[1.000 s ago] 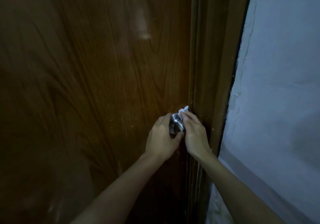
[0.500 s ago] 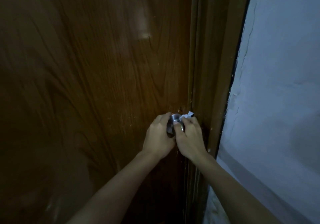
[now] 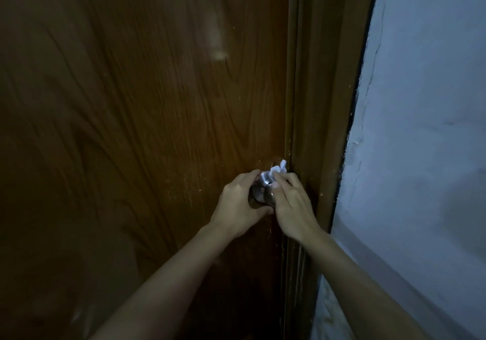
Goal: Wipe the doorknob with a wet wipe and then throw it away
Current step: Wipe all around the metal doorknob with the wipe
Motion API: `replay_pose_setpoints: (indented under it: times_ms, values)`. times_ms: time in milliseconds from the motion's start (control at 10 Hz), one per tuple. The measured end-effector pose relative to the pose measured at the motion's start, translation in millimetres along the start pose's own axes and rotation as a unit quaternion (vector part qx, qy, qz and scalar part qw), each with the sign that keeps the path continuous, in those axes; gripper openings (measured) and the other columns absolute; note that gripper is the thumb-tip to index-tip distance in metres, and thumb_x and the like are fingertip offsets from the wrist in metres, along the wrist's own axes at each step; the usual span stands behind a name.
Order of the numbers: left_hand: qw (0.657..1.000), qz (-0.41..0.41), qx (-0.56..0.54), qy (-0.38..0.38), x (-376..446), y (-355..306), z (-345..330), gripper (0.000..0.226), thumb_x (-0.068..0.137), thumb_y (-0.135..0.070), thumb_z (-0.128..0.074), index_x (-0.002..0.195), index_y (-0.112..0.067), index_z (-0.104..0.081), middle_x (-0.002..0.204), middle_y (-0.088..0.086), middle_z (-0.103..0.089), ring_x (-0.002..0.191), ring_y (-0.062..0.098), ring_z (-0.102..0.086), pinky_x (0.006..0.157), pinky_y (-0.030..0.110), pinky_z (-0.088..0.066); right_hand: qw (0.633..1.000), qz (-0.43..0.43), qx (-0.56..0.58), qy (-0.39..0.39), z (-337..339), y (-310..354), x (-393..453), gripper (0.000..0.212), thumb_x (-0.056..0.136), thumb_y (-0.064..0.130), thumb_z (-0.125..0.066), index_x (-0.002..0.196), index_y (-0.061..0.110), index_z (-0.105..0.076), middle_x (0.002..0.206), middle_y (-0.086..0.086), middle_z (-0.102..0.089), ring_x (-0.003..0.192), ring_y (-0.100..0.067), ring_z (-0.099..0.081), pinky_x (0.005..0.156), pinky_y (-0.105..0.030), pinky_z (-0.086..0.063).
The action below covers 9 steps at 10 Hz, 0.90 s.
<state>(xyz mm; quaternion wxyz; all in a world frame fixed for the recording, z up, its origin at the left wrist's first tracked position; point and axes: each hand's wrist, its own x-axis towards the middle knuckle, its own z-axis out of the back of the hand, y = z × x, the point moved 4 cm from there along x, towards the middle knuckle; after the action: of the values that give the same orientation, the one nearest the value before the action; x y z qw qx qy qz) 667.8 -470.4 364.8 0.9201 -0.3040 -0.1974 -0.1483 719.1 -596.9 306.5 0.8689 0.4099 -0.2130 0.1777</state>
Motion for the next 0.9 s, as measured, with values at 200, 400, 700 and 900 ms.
replay_pose_setpoints:
  times_ms: [200,400,700,900]
  values:
    - [0.999,-0.004,-0.001,0.047,2.0,6.7,5.7,0.080,0.068,-0.013,-0.080,0.137,-0.015,-0.040,0.133,0.002,-0.052,0.122,0.013,-0.049,0.100,0.019,-0.037,0.997,0.012,-0.023,0.067,12.8,29.6,-9.7,0.052,0.092,0.032,-0.022,0.138,0.014,-0.037,0.145,-0.006,-0.036,0.133,-0.019,-0.033,0.103,-0.023,-0.024]
    - [0.998,-0.005,0.004,0.070,4.2,10.8,7.5,0.081,0.069,-0.013,-0.078,0.139,-0.014,-0.037,0.134,0.002,-0.049,0.121,0.008,-0.046,0.100,0.015,-0.035,0.994,0.073,-0.058,0.055,20.9,46.0,-17.7,0.047,0.095,0.030,-0.030,0.140,0.016,-0.032,0.146,-0.007,-0.034,0.135,-0.015,-0.029,0.105,-0.018,-0.026]
    - [0.994,-0.022,0.028,0.100,2.5,7.1,7.7,0.084,0.069,-0.015,-0.079,0.140,-0.019,-0.035,0.134,-0.003,-0.043,0.123,0.011,-0.042,0.100,0.018,-0.034,0.964,-0.163,0.208,0.038,13.0,40.5,-16.9,0.046,0.097,0.030,-0.036,0.142,0.026,-0.028,0.142,-0.001,-0.032,0.129,-0.019,-0.033,0.105,-0.036,-0.030]
    - [0.992,-0.016,0.053,0.115,-0.1,7.5,5.7,0.086,0.072,-0.019,-0.077,0.143,-0.018,-0.029,0.139,-0.005,-0.035,0.128,0.010,-0.035,0.098,0.010,-0.024,0.757,-0.330,0.562,0.046,11.1,33.5,-26.5,0.047,0.091,0.014,-0.040,0.138,0.014,-0.037,0.137,-0.008,-0.046,0.124,-0.023,-0.044,0.111,-0.041,-0.029]
